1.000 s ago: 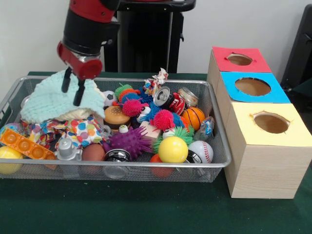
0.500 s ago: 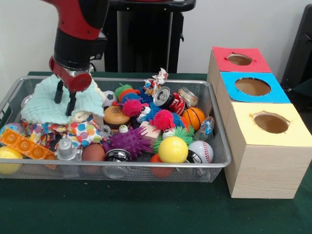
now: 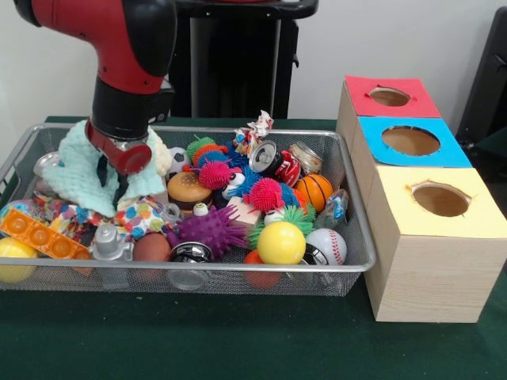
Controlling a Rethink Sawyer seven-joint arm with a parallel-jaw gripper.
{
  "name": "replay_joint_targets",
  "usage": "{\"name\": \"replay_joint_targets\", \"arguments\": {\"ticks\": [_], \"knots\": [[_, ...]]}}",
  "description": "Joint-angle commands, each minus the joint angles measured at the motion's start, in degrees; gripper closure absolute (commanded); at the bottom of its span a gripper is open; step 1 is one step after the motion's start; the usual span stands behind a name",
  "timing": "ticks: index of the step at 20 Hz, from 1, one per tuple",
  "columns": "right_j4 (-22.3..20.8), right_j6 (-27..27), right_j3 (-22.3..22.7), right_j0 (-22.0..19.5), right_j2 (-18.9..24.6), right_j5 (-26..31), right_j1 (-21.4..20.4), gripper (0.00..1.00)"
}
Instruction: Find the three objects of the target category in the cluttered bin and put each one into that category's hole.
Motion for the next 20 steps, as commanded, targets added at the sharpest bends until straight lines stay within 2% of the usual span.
{"name": "replay_joint_targets", "arguments": {"ticks": [1,6,7,10,13,20], "knots": [[-1.7,-2.4,-2.9,-1.1,7.7,1.3,7.9,0.0],[-3.2,-3.9,-2.7,-1.4,9.0,0.1,8.3,0.0],[-3.4,-4.3,-2.5,-1.7,9.5,0.0,8.2,1.0],[-2.7,-3.0,-1.7,-1.1,9.4,-0.3,7.6,1.0],[-1.7,-1.8,0.1,-0.7,9.2,0.3,5.0,1.0],[-0.3,-1.8,6.7,0.9,8.7,5.2,-5.3,1.0]]}}
